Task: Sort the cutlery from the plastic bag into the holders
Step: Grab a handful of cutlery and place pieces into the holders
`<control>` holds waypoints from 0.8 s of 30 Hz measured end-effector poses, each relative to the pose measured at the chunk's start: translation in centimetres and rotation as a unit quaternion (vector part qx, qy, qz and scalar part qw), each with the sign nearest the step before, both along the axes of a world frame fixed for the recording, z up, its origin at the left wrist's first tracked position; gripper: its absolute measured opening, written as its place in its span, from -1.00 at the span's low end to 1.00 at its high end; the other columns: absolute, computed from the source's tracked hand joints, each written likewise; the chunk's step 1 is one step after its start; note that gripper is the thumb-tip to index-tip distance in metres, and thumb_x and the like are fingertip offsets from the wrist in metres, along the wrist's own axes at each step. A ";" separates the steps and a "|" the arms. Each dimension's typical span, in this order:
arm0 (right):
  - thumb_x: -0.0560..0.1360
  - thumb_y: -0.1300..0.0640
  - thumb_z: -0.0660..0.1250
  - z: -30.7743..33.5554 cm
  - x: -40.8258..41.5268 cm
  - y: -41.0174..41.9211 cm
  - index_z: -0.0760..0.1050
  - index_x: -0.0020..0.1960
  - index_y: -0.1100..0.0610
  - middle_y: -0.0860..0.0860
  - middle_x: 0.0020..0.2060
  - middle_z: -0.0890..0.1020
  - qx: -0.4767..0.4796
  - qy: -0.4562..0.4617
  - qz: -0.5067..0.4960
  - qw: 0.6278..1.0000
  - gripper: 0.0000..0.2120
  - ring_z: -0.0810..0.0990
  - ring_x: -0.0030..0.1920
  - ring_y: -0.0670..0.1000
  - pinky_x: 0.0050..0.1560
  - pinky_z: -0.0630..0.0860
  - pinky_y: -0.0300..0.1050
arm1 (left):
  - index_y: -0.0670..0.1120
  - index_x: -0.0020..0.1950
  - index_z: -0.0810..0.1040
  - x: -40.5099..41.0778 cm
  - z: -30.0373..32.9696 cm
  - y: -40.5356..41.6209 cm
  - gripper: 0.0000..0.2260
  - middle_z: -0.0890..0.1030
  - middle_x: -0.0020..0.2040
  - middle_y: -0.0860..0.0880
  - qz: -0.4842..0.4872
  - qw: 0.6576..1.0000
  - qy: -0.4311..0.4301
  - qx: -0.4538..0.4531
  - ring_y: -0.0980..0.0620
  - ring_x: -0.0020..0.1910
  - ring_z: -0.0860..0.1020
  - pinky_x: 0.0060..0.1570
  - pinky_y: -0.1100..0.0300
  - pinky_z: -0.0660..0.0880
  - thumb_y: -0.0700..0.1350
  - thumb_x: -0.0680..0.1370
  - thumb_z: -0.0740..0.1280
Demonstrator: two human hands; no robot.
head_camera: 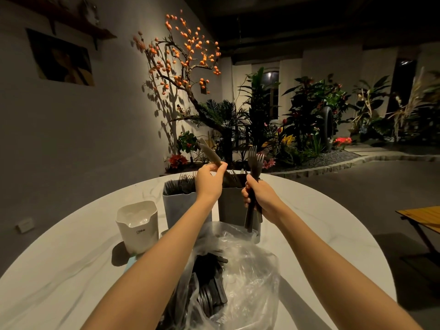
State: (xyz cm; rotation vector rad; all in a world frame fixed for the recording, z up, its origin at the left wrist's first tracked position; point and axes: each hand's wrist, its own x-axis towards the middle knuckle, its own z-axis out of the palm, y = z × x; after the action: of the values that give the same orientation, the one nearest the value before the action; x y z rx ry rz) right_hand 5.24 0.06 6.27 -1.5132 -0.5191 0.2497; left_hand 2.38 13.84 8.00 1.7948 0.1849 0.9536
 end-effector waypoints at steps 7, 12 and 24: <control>0.67 -0.03 0.03 0.0 0.1 0.3 0.36 -0.25 0.11 0.01 -0.42 0.44 -0.020 -0.001 0.010 1.000 -0.61 0.37 -0.41 -0.06 -0.31 0.40 -0.20 | -0.09 -0.02 0.65 0.1 -0.9 0.0 -0.75 0.59 0.04 -0.07 0.094 0.973 0.119 0.173 -0.12 0.27 0.37 0.30 -0.10 0.23 0.07 0.56 0.33; 0.67 -0.03 0.03 0.1 0.2 0.2 0.38 -0.22 0.12 0.02 -0.41 0.45 -0.021 0.001 0.015 1.000 -0.62 0.38 -0.41 -0.06 -0.31 0.39 -0.20 | -0.08 0.23 0.52 0.3 -0.7 0.2 -0.70 0.54 0.00 -0.05 0.041 0.989 0.045 0.133 -0.03 0.10 0.46 0.19 -0.12 0.41 0.01 0.55 0.37; 0.67 0.02 0.06 0.1 -0.6 1.1 0.40 -0.13 0.16 0.00 -0.41 0.40 -0.067 -0.050 0.067 0.994 -0.69 0.35 -0.42 -0.08 -0.31 0.39 -0.21 | -0.15 0.16 0.56 -0.9 0.1 -0.5 -0.64 0.56 0.05 -0.05 -0.039 0.986 0.047 0.157 0.08 -0.03 0.51 -0.06 0.23 0.42 0.11 0.61 0.22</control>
State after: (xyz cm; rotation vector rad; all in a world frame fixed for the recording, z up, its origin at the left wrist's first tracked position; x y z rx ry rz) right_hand 4.66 1.17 6.36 -1.6291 -0.6972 0.3190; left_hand 1.51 13.37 8.14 2.1220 0.0231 0.8799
